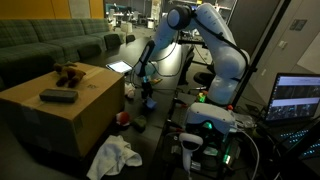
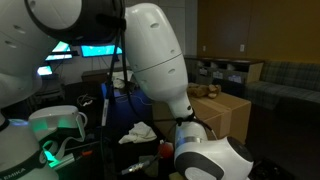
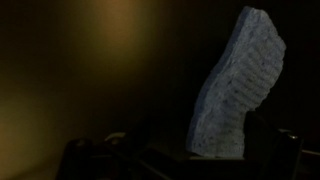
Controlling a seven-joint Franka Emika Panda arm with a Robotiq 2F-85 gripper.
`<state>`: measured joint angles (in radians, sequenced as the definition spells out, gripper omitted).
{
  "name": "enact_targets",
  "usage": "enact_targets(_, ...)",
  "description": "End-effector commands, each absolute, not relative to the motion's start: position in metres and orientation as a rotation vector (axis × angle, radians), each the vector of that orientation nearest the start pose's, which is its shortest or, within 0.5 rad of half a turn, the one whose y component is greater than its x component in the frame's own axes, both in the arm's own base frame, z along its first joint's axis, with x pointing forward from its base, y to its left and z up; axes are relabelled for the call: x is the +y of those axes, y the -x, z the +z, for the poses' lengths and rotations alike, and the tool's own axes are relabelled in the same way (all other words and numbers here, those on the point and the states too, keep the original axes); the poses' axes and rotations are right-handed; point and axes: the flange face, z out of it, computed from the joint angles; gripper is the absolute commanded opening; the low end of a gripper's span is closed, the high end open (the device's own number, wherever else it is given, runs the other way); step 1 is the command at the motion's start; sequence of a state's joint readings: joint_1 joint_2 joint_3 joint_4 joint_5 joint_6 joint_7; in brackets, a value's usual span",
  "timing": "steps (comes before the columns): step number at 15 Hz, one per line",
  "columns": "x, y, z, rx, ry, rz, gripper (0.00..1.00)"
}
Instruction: Swap the things on the box with the things on the table
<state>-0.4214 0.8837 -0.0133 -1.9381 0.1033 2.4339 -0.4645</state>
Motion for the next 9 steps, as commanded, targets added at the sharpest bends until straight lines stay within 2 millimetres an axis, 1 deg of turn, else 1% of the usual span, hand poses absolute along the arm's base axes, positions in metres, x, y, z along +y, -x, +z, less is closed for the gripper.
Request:
enact_targets(1,-0.225,-0.482,-0.020,0.067,2.898,0.453,1.00)
enact_targets(2,-0.224,-0.483,-0.018,0.071,2.890,0.451,0.75)
enact_targets(3,-0.222,-0.483,-0.019,0.078,2.891,0.449,0.74)
enact_targets(4,-0.220,-0.484,-0.017,0.075,2.894,0.448,0.68)
enact_targets(7,-0.214,-0.490,-0.008,0.063,2.902,0.444,0.42)
enact_targets(9,-0.209,-0.494,-0.003,0.060,2.905,0.453,0.29)
